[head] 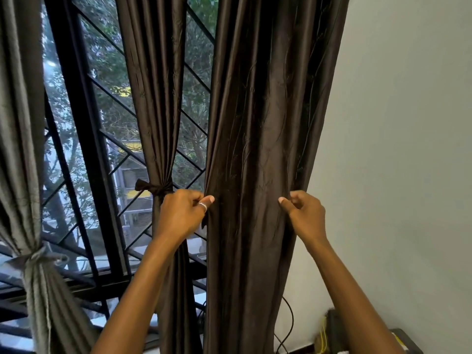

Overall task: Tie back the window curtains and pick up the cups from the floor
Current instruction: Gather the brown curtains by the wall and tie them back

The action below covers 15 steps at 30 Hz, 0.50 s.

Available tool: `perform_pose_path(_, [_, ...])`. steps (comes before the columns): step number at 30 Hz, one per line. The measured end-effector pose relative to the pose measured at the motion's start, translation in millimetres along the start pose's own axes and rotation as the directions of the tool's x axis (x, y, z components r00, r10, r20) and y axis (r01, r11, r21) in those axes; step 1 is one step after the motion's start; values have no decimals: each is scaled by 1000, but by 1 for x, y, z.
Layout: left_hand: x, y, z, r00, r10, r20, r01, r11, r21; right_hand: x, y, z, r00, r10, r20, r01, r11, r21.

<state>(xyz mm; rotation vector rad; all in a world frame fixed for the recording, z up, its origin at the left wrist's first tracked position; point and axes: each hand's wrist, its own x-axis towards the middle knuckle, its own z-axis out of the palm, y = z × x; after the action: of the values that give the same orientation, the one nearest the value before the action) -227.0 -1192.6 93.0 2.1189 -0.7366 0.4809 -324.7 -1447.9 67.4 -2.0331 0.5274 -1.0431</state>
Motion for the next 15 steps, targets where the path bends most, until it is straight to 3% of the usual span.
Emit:
perform_pose_path(6, [6,-20,-13,997,-78,-17,77,996,-37,13,12,-21,1000,8,-25,-8,1000,-2])
perform_pose_path(11, [-2,-7,-10,996,-36,-78,38,999,29,-4,5,-13,993,-26,-117,22,999,-39])
perform_pose_path(15, [-11,5,5,997,16,-73,-15,1000,26,-37,-7,4,981,-145,-130,145,989,-5])
